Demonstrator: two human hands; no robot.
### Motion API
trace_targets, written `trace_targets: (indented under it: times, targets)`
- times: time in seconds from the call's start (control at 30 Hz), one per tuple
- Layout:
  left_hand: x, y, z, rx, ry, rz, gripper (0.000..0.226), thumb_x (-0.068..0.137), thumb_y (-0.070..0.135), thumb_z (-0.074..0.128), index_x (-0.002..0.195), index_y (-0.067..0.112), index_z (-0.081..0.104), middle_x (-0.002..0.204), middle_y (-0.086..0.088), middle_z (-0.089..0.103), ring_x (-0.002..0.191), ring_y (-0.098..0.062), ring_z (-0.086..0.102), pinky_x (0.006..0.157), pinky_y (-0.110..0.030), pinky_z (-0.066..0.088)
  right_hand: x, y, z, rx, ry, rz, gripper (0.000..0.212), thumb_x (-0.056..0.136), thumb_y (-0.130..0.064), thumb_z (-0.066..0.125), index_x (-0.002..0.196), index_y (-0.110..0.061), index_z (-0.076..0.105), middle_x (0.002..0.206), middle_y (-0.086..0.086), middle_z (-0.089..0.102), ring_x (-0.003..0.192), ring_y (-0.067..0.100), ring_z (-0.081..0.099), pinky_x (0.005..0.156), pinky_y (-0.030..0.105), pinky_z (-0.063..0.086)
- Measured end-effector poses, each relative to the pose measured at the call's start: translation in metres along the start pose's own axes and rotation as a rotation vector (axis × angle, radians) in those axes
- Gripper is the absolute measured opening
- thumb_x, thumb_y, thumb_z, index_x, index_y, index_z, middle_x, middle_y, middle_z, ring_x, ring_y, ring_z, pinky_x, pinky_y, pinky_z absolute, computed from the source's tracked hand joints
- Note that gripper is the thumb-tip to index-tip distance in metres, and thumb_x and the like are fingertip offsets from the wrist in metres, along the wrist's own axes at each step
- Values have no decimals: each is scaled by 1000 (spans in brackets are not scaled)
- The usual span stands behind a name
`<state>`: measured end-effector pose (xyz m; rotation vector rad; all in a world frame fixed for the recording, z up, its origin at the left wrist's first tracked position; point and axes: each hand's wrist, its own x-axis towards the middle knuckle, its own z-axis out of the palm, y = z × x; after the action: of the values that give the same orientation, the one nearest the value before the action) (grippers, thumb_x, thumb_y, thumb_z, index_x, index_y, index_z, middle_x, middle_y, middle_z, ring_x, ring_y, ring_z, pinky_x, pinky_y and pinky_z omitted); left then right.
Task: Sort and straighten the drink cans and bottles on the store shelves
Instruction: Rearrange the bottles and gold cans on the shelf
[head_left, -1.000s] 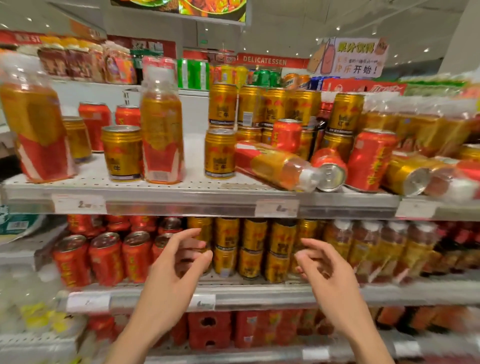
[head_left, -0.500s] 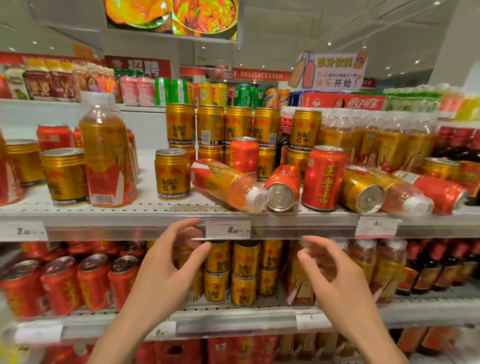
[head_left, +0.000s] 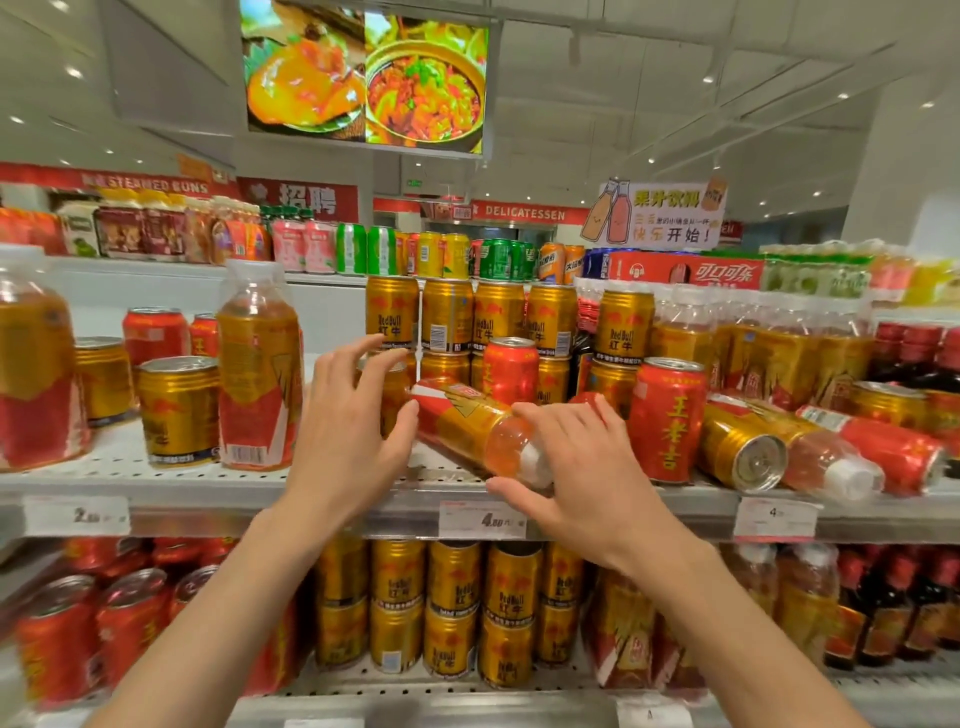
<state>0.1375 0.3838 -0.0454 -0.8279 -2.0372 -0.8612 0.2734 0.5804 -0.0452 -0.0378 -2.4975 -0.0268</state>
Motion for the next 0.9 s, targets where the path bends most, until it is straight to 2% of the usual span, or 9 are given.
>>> trace_targets:
  times: [0.07,0.2,0.3,0.4,0.47,0.53,0.73,0.83,0.9]
  targets:
    - [2,-9,6,-8,-28,-19,48,92,28,64,137,19,52,140,-4,47,134,-22,38,113,-47,38,3,3,10,-23,16,-4,77,88,-69,55,151,-28,38,139,-9,56,135,15,46,126,48,3]
    - [0,-20,12,-74,-37,-40,46,92,22,64,137,21,51,136,0,46,133,-18,36,114,-40,36,4,8,12,20,92,-22,73,86,-65,62,146,-28,46,132,-9,62,129,13,52,125,48,4]
    - [0,-21,12,-105,-44,-48,46,93,23,64,138,25,50,138,3,45,135,-16,34,113,-38,35,12,8,1,160,129,-18,70,85,-60,68,144,-31,48,122,-18,61,118,8,55,122,46,23]
    - [-1,-21,12,-129,-50,-54,46,94,24,63,138,26,49,139,5,44,136,-14,32,112,-39,38,31,5,-17,456,156,19,67,82,-50,76,140,-30,49,109,-25,56,99,0,59,96,28,51]
    - [-1,-22,11,-129,-49,-55,47,94,25,63,139,27,48,139,6,43,137,-13,31,111,-41,40,49,2,-26,587,185,45,65,84,-42,78,139,-25,47,109,-22,58,96,-5,63,81,15,54]
    - [-2,-24,11,-125,-46,-54,47,94,25,63,139,27,48,140,7,42,137,-12,31,111,-40,40,69,-3,-32,650,217,77,66,86,-41,77,141,-23,44,110,-23,57,97,-9,62,77,12,53]
    - [-2,-24,12,-133,-38,-43,49,95,23,62,142,26,48,141,7,42,137,-10,30,111,-34,36,121,-15,-22,596,111,133,73,92,-59,60,153,-30,34,126,-3,63,115,16,61,100,44,53]
    - [-3,-25,12,-121,-34,-43,50,95,23,61,143,25,48,142,6,42,138,-10,30,112,-32,34,138,-21,-16,473,66,146,77,95,-64,51,159,-28,28,143,3,54,127,21,54,107,50,47]
    - [-3,-25,12,-110,-34,-40,50,96,24,61,144,26,47,143,6,42,138,-10,30,113,-32,33,143,-22,-13,399,63,151,76,96,-64,47,158,-23,32,140,6,56,127,24,54,106,50,47]
